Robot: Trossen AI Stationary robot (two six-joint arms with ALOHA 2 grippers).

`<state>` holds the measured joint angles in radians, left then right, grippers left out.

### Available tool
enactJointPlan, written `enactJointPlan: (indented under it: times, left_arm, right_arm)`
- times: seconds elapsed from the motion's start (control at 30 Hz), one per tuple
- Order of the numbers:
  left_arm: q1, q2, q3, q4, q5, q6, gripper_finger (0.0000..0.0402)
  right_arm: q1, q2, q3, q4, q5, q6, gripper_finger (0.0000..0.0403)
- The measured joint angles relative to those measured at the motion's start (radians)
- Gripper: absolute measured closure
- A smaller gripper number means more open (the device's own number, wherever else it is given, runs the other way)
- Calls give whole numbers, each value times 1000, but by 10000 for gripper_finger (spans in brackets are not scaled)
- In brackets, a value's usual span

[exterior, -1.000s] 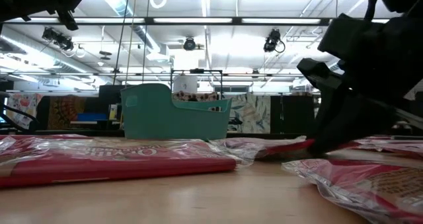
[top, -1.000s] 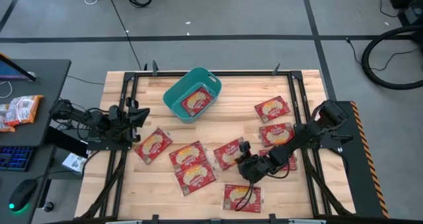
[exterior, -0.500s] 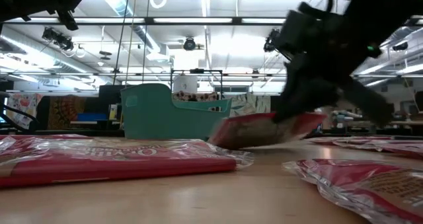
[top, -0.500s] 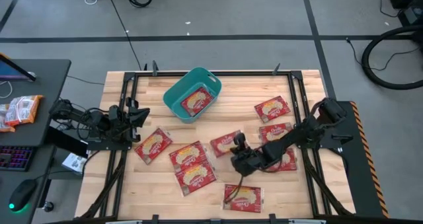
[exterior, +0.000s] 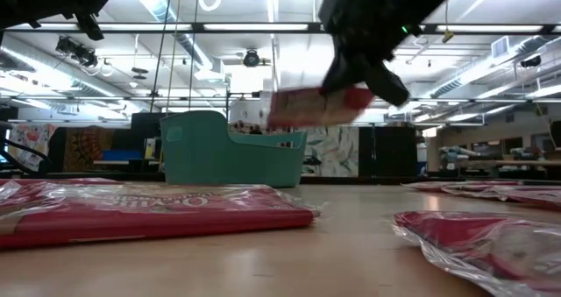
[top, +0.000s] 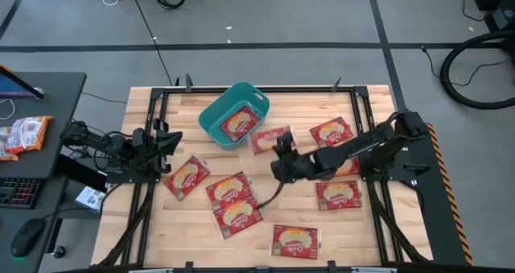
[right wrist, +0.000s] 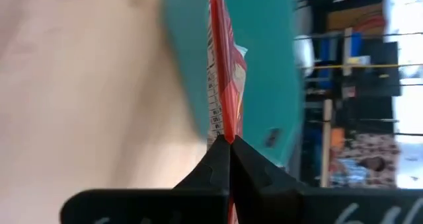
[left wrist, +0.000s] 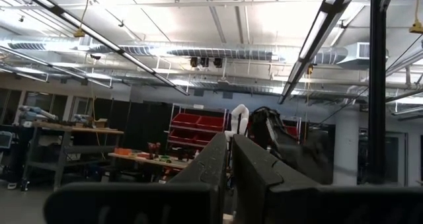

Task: Sort popcorn bags into baskets
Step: Put the red popcorn pack into the blue bin

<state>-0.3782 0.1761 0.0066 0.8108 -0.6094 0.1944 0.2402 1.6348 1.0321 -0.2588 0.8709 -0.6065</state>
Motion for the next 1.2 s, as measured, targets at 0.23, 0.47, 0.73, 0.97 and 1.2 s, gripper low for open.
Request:
enactJointPlan:
  times: [0.23,0.47,0.73,0.97,1.2]
  left_arm:
    - [0,0,0,0,0,1,370]
    - [0,0,0,0,0,1,370]
    - [0,0,0,1,0,3,370]
    - [0,0,0,1,0,21,370]
    - [0,0,0,6,-1,27,370]
  right_arm:
    - [-130,-53,1,206,-216,-320,399]
    - [-258,52,1,385,-415,-566,398]
    - [-391,131,1,607,-601,-712,396]
    - [-494,159,0,646,-775,-688,368]
    - [-539,217,1,616,-766,-585,308]
